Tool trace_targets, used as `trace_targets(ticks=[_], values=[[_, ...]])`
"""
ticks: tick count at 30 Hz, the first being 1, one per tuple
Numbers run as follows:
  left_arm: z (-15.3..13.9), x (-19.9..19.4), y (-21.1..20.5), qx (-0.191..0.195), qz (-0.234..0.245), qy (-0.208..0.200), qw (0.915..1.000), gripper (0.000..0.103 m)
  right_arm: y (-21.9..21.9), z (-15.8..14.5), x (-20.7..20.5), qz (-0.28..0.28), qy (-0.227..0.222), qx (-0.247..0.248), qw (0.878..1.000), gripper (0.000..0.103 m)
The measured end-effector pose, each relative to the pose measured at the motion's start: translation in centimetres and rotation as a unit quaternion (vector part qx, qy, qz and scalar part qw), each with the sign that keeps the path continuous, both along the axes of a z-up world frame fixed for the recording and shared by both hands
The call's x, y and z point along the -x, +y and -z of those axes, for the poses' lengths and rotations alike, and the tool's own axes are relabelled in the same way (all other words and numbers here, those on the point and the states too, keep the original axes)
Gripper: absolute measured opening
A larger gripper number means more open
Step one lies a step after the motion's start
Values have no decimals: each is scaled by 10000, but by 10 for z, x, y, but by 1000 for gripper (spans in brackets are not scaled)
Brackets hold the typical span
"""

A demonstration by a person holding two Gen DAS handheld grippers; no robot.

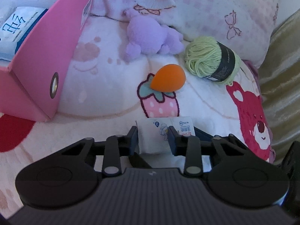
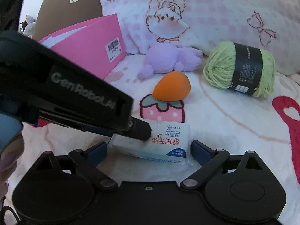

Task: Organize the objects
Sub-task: 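Close the left gripper on the end of the white tissue pack, then lift the tissue pack with the left gripper and carry it over the pink box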

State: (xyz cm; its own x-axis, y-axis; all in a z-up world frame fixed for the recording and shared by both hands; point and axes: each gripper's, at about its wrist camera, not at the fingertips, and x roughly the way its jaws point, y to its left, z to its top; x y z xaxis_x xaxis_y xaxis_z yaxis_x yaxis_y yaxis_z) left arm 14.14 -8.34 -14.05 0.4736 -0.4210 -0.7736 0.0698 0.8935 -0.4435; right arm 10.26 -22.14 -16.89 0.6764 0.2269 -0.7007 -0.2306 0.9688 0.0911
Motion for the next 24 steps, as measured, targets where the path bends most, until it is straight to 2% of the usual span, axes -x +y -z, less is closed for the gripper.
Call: trace_targets(ticks=[3,6,8,12,17,19,24], values=[[-1,1,-2,39,102,48,9999,27,3,1,-2,15,114,272,9996,98],[2,2,-5,-78,117,79,9999,26,10,1,-1,46,167,640,9978,98],[2,3,-7,-127,101,37,9999,26,7,1,1,77,186,598,9980,97],[0,4,-9,-96,143,62,9998,26,2,-3,4,29,149,510,9986,84],[-4,6,-11,-130,160,66,9998,26,-1,-2,8,6,145,376,9992,83],[-2,6,-11,-103,-1,126,9999,26,-2,0,9,-45,115,334,9994,83],[-2,9,-16,-284,63,83,9995,26,2,4,12,-92,56,381,9992,82]])
